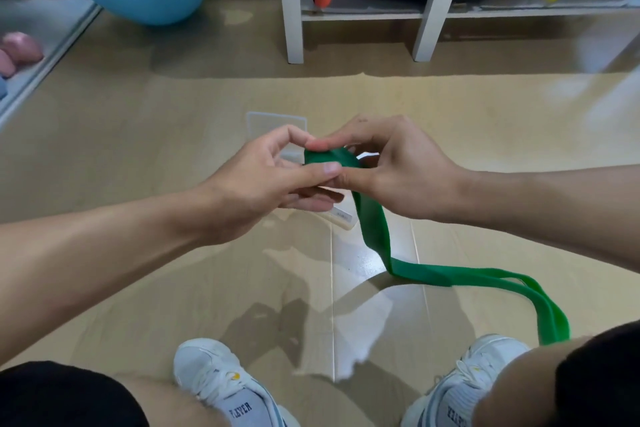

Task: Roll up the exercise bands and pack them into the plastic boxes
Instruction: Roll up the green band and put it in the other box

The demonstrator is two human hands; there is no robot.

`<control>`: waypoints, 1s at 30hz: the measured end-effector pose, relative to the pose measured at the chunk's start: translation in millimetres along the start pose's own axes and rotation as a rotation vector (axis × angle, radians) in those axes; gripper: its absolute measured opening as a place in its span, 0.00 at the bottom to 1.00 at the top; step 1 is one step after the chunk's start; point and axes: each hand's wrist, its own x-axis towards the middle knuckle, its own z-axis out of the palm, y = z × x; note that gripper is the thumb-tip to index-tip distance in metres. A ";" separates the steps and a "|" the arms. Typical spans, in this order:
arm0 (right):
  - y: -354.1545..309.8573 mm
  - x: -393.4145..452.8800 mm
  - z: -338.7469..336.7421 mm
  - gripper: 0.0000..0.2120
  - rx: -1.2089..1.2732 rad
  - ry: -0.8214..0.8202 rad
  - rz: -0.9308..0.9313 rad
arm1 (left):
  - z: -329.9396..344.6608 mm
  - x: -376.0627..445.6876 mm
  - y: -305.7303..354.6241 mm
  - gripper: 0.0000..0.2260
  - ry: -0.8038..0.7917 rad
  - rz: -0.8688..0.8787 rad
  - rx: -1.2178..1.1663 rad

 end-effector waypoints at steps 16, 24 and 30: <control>-1.7 1.0 4.7 0.15 0.328 0.028 0.199 | -2.6 8.3 -12.2 0.19 0.029 0.019 -0.113; -16.0 0.5 -3.0 0.12 -0.433 -0.217 0.089 | -13.1 6.1 1.0 0.17 0.000 0.071 0.838; -22.4 -3.7 1.8 0.12 -0.547 -0.239 0.029 | -2.2 7.9 -3.3 0.18 0.062 0.145 0.826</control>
